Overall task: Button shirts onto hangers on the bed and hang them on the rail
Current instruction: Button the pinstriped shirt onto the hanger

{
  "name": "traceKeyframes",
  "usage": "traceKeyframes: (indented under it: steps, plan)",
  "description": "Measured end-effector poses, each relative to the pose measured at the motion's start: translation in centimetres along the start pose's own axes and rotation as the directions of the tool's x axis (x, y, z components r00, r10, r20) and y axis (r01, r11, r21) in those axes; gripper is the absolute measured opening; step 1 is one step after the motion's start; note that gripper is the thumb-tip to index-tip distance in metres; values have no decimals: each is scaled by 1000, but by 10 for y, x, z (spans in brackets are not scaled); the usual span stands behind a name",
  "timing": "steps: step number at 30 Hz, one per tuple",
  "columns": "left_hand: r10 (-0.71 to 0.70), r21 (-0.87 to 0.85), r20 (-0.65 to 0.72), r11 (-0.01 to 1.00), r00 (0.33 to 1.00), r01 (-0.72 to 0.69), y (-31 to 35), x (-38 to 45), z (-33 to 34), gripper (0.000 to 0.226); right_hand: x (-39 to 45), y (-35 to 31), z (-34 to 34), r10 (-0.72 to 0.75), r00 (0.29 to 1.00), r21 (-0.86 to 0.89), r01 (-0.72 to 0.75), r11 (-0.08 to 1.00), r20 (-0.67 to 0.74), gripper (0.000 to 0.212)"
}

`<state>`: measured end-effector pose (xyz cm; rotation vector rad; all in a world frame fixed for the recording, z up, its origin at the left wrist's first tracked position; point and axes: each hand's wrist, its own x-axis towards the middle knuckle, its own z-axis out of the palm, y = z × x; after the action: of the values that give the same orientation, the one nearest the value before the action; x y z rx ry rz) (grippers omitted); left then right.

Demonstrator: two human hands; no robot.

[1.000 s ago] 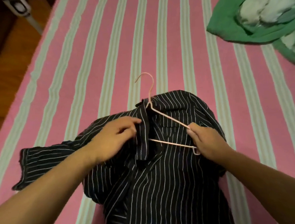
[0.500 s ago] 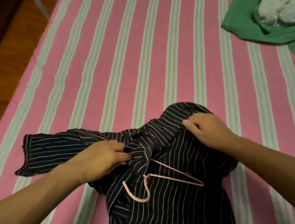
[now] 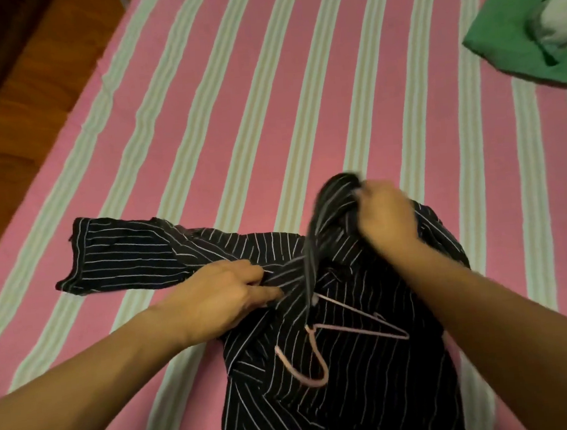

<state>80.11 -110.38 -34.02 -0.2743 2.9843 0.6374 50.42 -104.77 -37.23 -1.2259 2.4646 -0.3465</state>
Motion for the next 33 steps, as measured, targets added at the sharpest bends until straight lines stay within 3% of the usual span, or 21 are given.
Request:
traceKeyframes:
  steps: [2, 5, 7, 9, 11, 13, 15, 19, 22, 24, 25, 27, 28, 29, 32, 33]
  plan:
    - [-128, -99, -128, 988, 983, 116, -3, 2, -4, 40, 0, 34, -43, 239, 958, 350, -172, 921, -159, 25]
    - [-326, -266, -300, 931, 897, 249, -17, 26, -27, 36, -16, 62, -88, 222, 933, 504, -51, 862, -284, 20]
    - [-383, -333, -383, 906, 840, 261, -31, 47, -53, 30, -26, 66, -108, 103, 927, 469, 85, 879, -361, 23]
    - [-376, -289, -404, 918, 834, 274, -44, 62, -85, 28, -33, 75, -130, -181, 891, 171, 272, 947, -415, 25]
    - [-345, -208, -331, 934, 878, 289, -50, 68, -117, 30, -32, 94, -150, -457, 842, -221, 406, 887, -286, 34]
    - [-288, -106, -271, 957, 919, 269, -48, 71, -142, 31, -35, 103, -163, -503, 854, -364, 429, 826, -135, 45]
    - [-258, -10, -337, 963, 906, 271, -43, 76, -158, 29, -45, 91, -173, -512, 845, -353, 437, 827, -155, 37]
    - [-356, 0, -508, 910, 784, 414, -36, 94, -168, 28, -77, 27, -181, -499, 785, -73, 511, 857, -367, 18]
    - [-414, -105, -561, 894, 717, 435, -35, 121, -175, 25, -61, -22, -180, -260, 880, 124, 333, 935, -398, 21]
    - [-461, -162, -562, 876, 686, 455, -39, 149, -186, 23, -23, -43, -184, -42, 951, 344, 151, 927, -306, 20]
    - [-504, -185, -559, 850, 658, 493, -42, 164, -191, 24, -6, -52, -186, 17, 986, 514, 73, 855, -168, 24]
    - [-600, -236, -560, 777, 572, 584, -50, 189, -193, 28, 20, -59, -180, -38, 991, 706, -62, 706, 125, 52]
    - [-631, -252, -549, 751, 548, 611, -52, 198, -186, 32, 24, -56, -173, -80, 969, 669, -100, 736, 234, 64]
    - [-651, -255, -504, 740, 568, 622, -51, 203, -171, 40, 21, -50, -165, -90, 943, 576, -120, 809, 322, 70]
    - [-685, -287, -131, 718, 717, 634, -26, 175, -77, 54, -14, -11, -120, 6, 880, 258, -146, 955, 476, 58]
    - [-688, -291, -19, 698, 726, 654, -9, 149, -39, 56, -35, 10, -99, 60, 862, 198, -182, 963, 503, 53]
